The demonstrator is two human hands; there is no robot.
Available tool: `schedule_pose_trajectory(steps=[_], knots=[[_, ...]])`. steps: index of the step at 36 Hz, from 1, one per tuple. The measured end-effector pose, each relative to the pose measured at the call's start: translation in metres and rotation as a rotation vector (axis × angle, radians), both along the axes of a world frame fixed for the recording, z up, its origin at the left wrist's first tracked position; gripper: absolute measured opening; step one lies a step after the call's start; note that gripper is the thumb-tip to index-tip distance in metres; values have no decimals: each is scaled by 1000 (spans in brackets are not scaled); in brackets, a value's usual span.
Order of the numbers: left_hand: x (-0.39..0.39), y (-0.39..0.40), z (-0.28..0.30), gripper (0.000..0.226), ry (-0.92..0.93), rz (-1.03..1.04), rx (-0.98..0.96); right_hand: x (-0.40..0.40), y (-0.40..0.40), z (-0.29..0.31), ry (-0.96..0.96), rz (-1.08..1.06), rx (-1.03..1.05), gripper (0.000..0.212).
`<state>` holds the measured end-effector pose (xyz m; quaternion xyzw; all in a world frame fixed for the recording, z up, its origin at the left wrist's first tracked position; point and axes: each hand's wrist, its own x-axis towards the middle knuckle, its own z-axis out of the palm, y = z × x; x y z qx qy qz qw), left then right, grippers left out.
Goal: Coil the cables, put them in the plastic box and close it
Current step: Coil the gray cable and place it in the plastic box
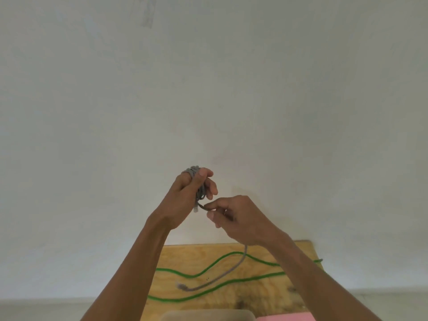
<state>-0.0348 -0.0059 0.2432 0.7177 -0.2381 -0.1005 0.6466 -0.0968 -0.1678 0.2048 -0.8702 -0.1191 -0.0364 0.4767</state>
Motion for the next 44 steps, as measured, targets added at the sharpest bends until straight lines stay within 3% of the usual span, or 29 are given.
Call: schedule_pose_trajectory(steps=[2, 5, 9, 12, 15, 21, 24, 27, 30, 35, 40, 44], knots=[[0, 2, -2, 35, -74, 6, 120, -2, -3, 16, -43, 22, -124, 22], [-3, 3, -3, 48, -130, -55, 254, 2, -8, 43, -114, 84, -142, 16], [-11, 4, -7, 57, 95, -171, 241, 22, -20, 64, -183, 89, -113, 15], [-15, -1, -10, 68, 261, -247, 81, 35, -25, 66, -191, 63, 86, 15], [-20, -6, -6, 63, 402, -318, -169, 44, -28, 55, -141, 45, 330, 13], [-23, -12, 1, 55, 417, -413, -364, 36, -14, 21, 32, 72, 591, 15], [-21, -12, 6, 50, 402, -421, -420, 23, -1, 5, 90, 93, 628, 43], [-14, -11, 12, 45, 332, -335, -397, 13, 13, -10, 152, -1, 582, 34], [-3, -7, 12, 46, 165, -173, -253, 5, 19, -20, 164, -26, 478, 17], [7, 2, 7, 55, -91, 31, 108, -6, 13, -4, 31, -40, 117, 29], [6, 1, -12, 62, -208, -6, 295, -5, -2, 37, -96, 92, -236, 24], [-7, 1, -19, 80, -110, -111, 326, 12, -20, 68, -192, 79, -460, 9]])
